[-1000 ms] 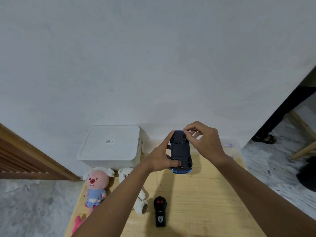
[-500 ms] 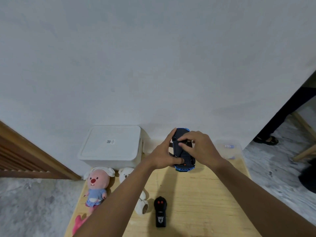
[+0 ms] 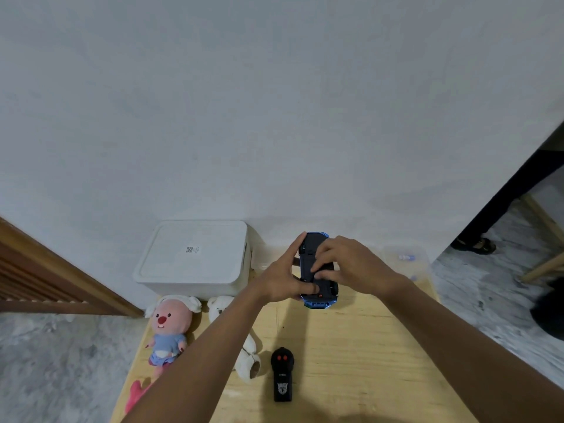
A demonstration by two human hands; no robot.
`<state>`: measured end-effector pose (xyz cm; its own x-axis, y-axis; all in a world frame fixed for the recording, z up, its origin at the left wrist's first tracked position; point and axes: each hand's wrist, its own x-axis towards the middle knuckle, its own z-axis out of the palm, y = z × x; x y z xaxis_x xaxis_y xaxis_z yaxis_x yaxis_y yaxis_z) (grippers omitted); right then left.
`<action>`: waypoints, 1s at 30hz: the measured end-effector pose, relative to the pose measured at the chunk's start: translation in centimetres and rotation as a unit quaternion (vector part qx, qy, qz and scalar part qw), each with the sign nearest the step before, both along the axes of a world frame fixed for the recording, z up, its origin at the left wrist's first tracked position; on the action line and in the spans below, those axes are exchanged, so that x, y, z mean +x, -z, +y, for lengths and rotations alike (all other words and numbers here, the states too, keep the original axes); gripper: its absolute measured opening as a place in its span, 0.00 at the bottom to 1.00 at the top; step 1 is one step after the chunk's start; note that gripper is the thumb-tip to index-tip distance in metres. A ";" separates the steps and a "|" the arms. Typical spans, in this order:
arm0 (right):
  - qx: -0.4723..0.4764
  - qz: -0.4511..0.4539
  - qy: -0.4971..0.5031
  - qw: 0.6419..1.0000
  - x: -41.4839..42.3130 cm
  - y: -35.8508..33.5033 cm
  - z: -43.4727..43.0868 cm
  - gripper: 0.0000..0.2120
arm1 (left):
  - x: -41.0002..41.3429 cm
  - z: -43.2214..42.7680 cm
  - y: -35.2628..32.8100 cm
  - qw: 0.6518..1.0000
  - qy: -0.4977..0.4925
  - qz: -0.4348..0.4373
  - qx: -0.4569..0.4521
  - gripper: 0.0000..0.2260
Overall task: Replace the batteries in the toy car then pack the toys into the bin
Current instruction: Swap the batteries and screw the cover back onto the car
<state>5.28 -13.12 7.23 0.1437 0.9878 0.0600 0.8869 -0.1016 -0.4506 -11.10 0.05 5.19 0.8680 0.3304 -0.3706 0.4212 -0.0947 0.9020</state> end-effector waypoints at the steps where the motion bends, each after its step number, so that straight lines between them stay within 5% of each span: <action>1: 0.005 -0.019 -0.008 1.000 -0.1 -0.1 0.1 0.04 | 0.0 0.0 0.0 1.000 -0.001 0.000 0.000 0.52; 6: 0.034 0.033 0.043 0.998 0.3 0.1 -0.5 0.02 | -0.1 0.0 0.0 1.000 -0.009 -0.015 0.006 0.49; 12: 0.088 0.185 0.210 0.956 -0.2 0.3 -0.8 0.18 | -0.2 0.1 0.4 1.000 0.007 -0.016 0.019 0.50; 17: 0.051 0.121 0.265 0.955 -2.3 0.9 -0.8 0.09 | 0.1 -0.3 0.4 0.999 0.010 -0.023 0.037 0.50; 20: -0.027 0.068 0.254 0.964 -2.9 1.9 -1.0 0.22 | 0.2 -0.6 0.3 0.998 0.005 -0.042 0.035 0.50; 24: -0.013 0.138 0.244 0.960 -3.0 2.4 -0.7 0.28 | 0.3 -0.8 0.2 0.997 -0.003 -0.079 0.025 0.50; 30: 0.043 0.250 0.253 0.934 -2.5 1.5 -0.9 0.26 | 0.4 -0.6 0.4 0.990 -0.089 -0.101 -0.037 0.31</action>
